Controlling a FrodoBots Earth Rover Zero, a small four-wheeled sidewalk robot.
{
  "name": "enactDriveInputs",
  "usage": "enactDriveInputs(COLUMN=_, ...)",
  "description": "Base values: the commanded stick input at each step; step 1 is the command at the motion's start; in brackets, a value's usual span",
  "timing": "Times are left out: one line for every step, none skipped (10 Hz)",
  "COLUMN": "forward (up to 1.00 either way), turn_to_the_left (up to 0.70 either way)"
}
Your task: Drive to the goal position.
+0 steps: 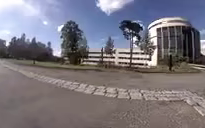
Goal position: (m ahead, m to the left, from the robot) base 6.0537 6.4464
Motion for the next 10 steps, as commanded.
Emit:
enactDriveInputs(forward=0.00, turn_to_the_left=1.00)
enactDriveInputs(forward=0.00, turn_to_the_left=1.00)
enactDriveInputs(forward=0.00, turn_to_the_left=1.00)
enactDriveInputs(forward=0.00, turn_to_the_left=1.00)
enactDriveInputs(forward=0.00, turn_to_the_left=1.00)
enactDriveInputs(forward=0.00, turn_to_the_left=1.00)
enactDriveInputs(forward=0.00, turn_to_the_left=1.00)
enactDriveInputs(forward=0.00, turn_to_the_left=1.00)
enactDriveInputs(forward=0.00, turn_to_the_left=1.00)
enactDriveInputs(forward=0.00, turn_to_the_left=1.00)
